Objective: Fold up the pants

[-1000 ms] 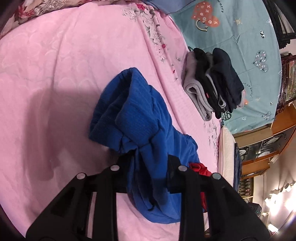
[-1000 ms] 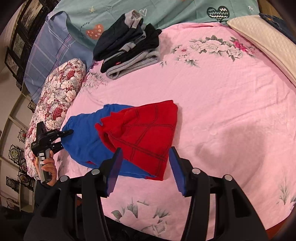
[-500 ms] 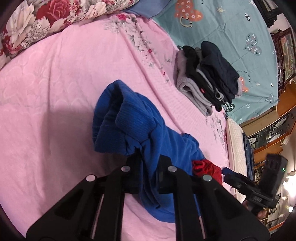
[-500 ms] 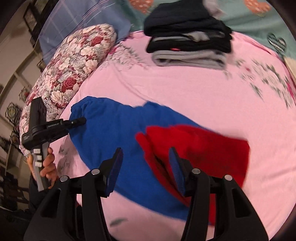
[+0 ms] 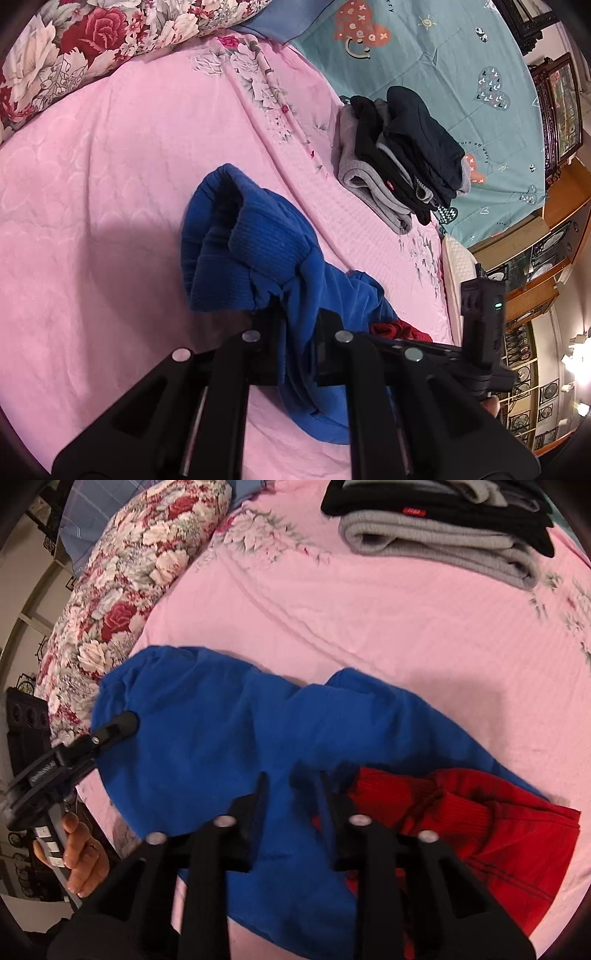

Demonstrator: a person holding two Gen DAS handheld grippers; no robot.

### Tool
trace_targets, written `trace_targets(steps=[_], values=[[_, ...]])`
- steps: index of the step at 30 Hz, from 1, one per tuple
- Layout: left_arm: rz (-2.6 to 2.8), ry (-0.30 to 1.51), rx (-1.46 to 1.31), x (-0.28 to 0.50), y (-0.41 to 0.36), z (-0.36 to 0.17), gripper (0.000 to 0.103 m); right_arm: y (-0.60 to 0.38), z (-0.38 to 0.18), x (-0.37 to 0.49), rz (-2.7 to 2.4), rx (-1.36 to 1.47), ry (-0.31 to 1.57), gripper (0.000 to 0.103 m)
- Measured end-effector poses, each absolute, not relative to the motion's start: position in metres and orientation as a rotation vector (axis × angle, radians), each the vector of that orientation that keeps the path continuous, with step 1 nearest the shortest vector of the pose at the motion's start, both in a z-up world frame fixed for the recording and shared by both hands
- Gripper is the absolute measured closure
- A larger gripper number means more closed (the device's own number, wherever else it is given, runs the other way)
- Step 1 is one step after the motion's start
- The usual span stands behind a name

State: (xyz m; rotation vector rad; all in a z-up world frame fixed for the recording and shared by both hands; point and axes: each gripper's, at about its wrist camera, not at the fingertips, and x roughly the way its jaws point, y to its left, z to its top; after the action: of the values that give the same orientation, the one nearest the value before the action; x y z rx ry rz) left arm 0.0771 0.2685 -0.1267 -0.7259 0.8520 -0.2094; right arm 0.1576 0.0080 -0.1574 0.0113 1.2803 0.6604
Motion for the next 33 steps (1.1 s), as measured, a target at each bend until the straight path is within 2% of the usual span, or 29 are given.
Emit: trace_targets(steps=[3, 6, 11, 15, 21, 26, 27, 28, 29, 31, 33], values=[[-0.205, 0.845, -0.698, 0.076, 0.262, -0.119, 0.094, 0.016, -0.171, 0.156, 0.651, -0.024, 1.296, 0.094], [-0.218, 0.818, -0.625, 0.072, 0.244, -0.097, 0.094, 0.004, -0.150, 0.148, 0.705, 0.020, 1.268, 0.094], [-0.308, 0.764, -0.459, 0.063, 0.180, -0.054, 0.094, -0.076, -0.084, 0.125, 0.668, 0.131, 1.056, 0.094], [-0.439, 0.759, -0.334, 0.059, 0.111, -0.035, 0.095, -0.161, -0.069, 0.108, 0.538, 0.237, 0.972, 0.094], [-0.599, 0.858, -0.148, 0.062, -0.001, -0.050, 0.095, -0.267, -0.086, 0.074, 0.392, 0.385, 0.934, 0.093], [-0.600, 0.969, -0.064, 0.071, -0.044, -0.082, 0.093, -0.307, -0.111, 0.056, 0.340, 0.461, 0.955, 0.093], [-0.594, 0.983, -0.043, 0.073, -0.048, -0.087, 0.090, -0.312, -0.115, 0.053, 0.340, 0.469, 0.960, 0.093], [-0.589, 0.995, -0.030, 0.073, -0.051, -0.089, 0.078, -0.318, -0.120, 0.052, 0.341, 0.479, 0.966, 0.093], [-0.596, 1.005, -0.030, 0.072, -0.053, -0.092, 0.054, -0.319, -0.124, 0.050, 0.344, 0.484, 0.971, 0.093], [-0.652, 1.008, -0.050, 0.065, -0.057, -0.086, 0.027, -0.324, -0.130, 0.051, 0.349, 0.489, 0.982, 0.093], [-0.687, 0.927, -0.032, 0.048, -0.059, -0.060, 0.023, -0.323, -0.134, 0.052, 0.351, 0.490, 0.996, 0.093]])
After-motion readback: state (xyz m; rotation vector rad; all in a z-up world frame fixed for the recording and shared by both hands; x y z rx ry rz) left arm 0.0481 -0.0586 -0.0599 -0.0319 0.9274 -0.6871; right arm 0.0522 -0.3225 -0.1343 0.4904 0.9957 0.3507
